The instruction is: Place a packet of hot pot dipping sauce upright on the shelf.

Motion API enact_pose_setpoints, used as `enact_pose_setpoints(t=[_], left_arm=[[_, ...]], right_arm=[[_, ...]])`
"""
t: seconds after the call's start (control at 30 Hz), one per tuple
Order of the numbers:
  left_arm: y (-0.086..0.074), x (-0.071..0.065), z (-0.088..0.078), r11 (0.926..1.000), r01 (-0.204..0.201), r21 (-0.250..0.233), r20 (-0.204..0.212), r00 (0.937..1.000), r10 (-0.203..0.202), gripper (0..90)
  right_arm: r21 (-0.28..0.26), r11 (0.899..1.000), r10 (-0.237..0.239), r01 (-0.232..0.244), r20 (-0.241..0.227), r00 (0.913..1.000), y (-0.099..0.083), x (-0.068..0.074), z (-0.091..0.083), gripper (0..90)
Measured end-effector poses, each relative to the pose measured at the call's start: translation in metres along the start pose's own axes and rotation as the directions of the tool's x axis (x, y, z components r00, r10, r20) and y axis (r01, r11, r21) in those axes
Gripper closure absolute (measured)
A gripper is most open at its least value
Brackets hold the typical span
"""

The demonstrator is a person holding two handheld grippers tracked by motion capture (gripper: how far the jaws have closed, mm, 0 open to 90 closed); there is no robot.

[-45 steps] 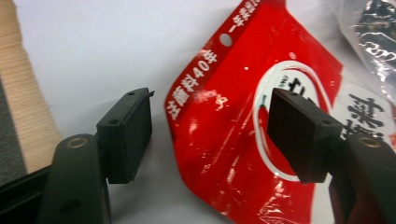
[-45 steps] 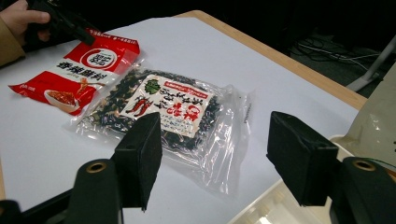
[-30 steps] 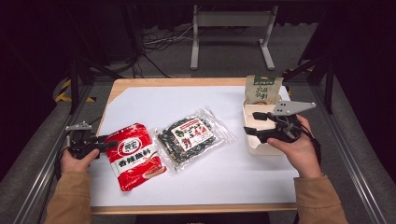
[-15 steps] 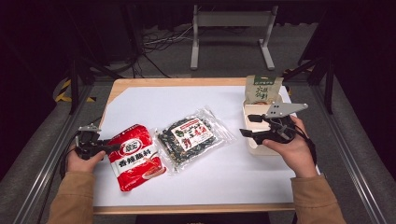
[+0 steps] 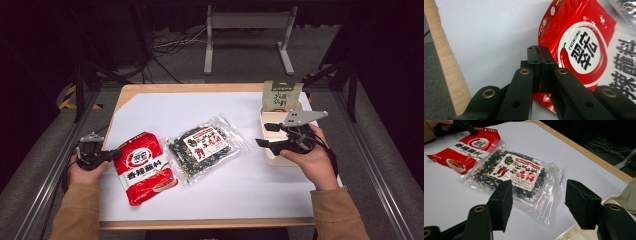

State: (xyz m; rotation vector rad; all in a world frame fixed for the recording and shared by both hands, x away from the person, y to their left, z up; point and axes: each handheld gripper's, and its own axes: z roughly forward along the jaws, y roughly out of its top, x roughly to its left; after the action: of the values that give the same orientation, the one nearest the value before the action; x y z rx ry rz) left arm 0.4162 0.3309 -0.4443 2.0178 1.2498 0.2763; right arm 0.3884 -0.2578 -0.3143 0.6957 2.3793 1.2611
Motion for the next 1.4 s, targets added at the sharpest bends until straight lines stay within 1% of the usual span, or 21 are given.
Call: enact_pose_setpoints(t=[0.03, 0.1, 0.27, 0.4, 0.43, 0.57, 0.67, 0.73, 0.77, 0.83, 0.9, 0.97, 1.07, 1.1, 1.13, 1.17, 1.23, 1.27, 1.3, 1.33, 1.4], left_arm=[[0.0, 0.001, -0.003, 0.9999, 0.007, -0.012, 0.015, 0.9999, -0.007, 90.0], [0.0, 0.001, -0.006, 0.9999, 0.007, -0.014, 0.026, 0.9996, -0.007, 90.0], [0.002, 0.0, -0.015, 0.9997, -0.004, -0.024, 0.04, 0.9992, 0.005, 90.0], [0.006, -0.007, -0.027, 0.9993, -0.03, -0.021, 0.034, 0.9989, 0.031, 90.0], [0.007, -0.008, -0.03, 0.9987, -0.047, -0.02, 0.032, 0.9984, 0.048, 90.0], [0.01, -0.017, -0.048, 0.9977, -0.063, -0.027, 0.039, 0.9972, 0.064, 90.0], [0.012, -0.02, -0.061, 0.996, -0.076, -0.048, 0.05, 0.9957, 0.078, 90.0], [0.012, -0.022, -0.064, 0.9957, -0.075, -0.054, 0.053, 0.9955, 0.078, 90.0], [0.014, -0.025, -0.07, 0.9939, -0.088, -0.066, 0.064, 0.9936, 0.092, 90.0], [0.015, -0.028, -0.073, 0.9926, -0.098, -0.072, 0.067, 0.9925, 0.103, 90.0], [0.017, -0.033, -0.079, 0.9889, -0.122, -0.085, 0.055, 0.9904, 0.127, 90.0], [0.019, -0.039, -0.082, 0.9847, -0.149, -0.09, 0.053, 0.9867, 0.154, 90.0], [0.021, -0.045, -0.09, 0.9795, -0.17, -0.108, 0.067, 0.9818, 0.178, 90.0], [0.022, -0.047, -0.093, 0.9761, -0.184, -0.116, 0.074, 0.9784, 0.193, 90.0], [0.022, -0.049, -0.096, 0.9737, -0.195, -0.118, 0.068, 0.9767, 0.204, 90.0], [0.023, -0.051, -0.099, 0.9732, -0.196, -0.119, 0.064, 0.9767, 0.205, 90.0], [0.024, -0.055, -0.105, 0.9671, -0.215, -0.137, 0.074, 0.9713, 0.226, 90.0], [0.024, -0.055, -0.105, 0.9671, -0.215, -0.137, 0.074, 0.9713, 0.226, 90.0], [0.025, -0.059, -0.111, 0.9642, -0.224, -0.142, 0.083, 0.9679, 0.237, 90.0], [0.026, -0.061, -0.112, 0.9647, -0.218, -0.148, 0.087, 0.9687, 0.232, 90.0], [0.026, -0.063, -0.115, 0.9646, -0.215, -0.152, 0.101, 0.9676, 0.232, 90.0]], right_arm=[[0.001, 1.0, 0.004, -0.004, -0.001, 1.0, 0.0, 0.0, 0.0, 38.1], [0.002, 1.0, 0.011, -0.011, -0.002, 0.9999, 0.0, -0.001, 0.0, 37.9], [0.005, 1.0, 0.026, -0.026, -0.01, 0.9996, -0.001, 0.0, 0.0, 38.5], [-0.002, 1.0, 0.028, -0.028, -0.012, 0.9995, 0.0, 0.0, -0.002, 38.9], [-0.003, 1.0, 0.028, -0.028, -0.011, 0.9996, 0.0, 0.0, -0.002, 38.8], [-0.004, 1.0, 0.031, -0.031, -0.007, 0.9995, -0.001, -0.001, -0.003, 38.8], [-0.004, 0.999, 0.032, -0.032, -0.007, 0.9995, 0.0, -0.001, -0.003, 38.7], [-0.004, 1.0, 0.031, -0.031, -0.009, 0.9995, 0.0, 0.0, -0.002, 38.7], [-0.004, 1.0, 0.03, -0.03, -0.01, 0.9995, 0.0, 0.0, -0.002, 38.6], [-0.005, 1.0, 0.03, -0.03, -0.01, 0.9995, 0.001, 0.0, -0.002, 38.6], [-0.007, 1.0, 0.03, -0.03, -0.01, 0.9995, 0.001, 0.001, -0.003, 38.6], [-0.009, 0.999, 0.031, -0.031, -0.009, 0.9995, 0.001, 0.0, -0.003, 38.9], [-0.004, 0.999, 0.035, -0.035, -0.009, 0.9994, 0.001, 0.0, -0.003, 41.4], [-0.003, 0.999, 0.035, -0.035, -0.011, 0.9993, 0.001, 0.001, -0.004, 42.6], [-0.002, 0.999, 0.036, -0.036, -0.016, 0.9992, 0.001, 0.001, -0.004, 43.9], [-0.002, 0.999, 0.04, -0.04, -0.02, 0.999, 0.001, 0.001, -0.004, 45.3], [0.0, 0.999, 0.036, -0.036, -0.02, 0.9992, 0.002, 0.002, -0.005, 48.0], [0.006, 1.0, 0.027, -0.027, -0.023, 0.9994, 0.002, 0.002, -0.006, 50.3], [0.01, 1.0, 0.02, -0.02, -0.022, 0.9996, 0.002, 0.002, -0.006, 51.0], [0.013, 1.0, 0.014, -0.014, -0.02, 0.9997, 0.002, 0.002, -0.006, 51.7], [0.014, 1.0, 0.008, -0.008, -0.021, 0.9997, 0.002, 0.002, -0.006, 52.8]])
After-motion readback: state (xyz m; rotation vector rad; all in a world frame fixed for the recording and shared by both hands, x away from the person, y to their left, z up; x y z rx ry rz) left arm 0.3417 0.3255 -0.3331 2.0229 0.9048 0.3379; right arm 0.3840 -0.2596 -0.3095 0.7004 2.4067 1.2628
